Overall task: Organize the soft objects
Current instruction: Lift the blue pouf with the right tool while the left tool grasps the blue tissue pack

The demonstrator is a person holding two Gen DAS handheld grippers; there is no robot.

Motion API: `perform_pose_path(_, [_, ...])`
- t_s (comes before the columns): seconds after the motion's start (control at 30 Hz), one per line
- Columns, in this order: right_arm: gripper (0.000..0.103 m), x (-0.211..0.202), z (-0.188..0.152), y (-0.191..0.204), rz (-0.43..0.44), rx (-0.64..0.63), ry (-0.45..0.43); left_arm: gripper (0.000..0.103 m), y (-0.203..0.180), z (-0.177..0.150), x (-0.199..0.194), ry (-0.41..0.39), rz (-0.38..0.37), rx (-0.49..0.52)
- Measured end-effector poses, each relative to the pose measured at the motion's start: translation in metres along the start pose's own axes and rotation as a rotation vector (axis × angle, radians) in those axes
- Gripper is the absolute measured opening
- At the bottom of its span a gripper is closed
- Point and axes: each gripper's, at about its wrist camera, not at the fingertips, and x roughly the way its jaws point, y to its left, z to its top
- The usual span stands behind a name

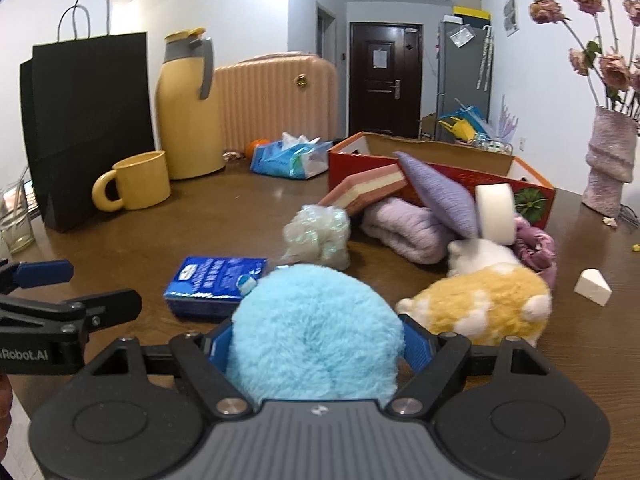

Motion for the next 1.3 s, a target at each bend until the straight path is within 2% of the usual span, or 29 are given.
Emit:
perform_pose_path(0.77, [0.080,-0.027,0.009,-0.094,-0.150,0.104,-0.116,0.103,-0.046,0.024,0.043,0.071,0.011,-0.003])
perform_pose_path(1.3, [0.080,-0.022,0.010,-0.145,-0.202,0.143,-0.121,0.103,-0.069,0.032,0.086,0.160,0.117,-0.030])
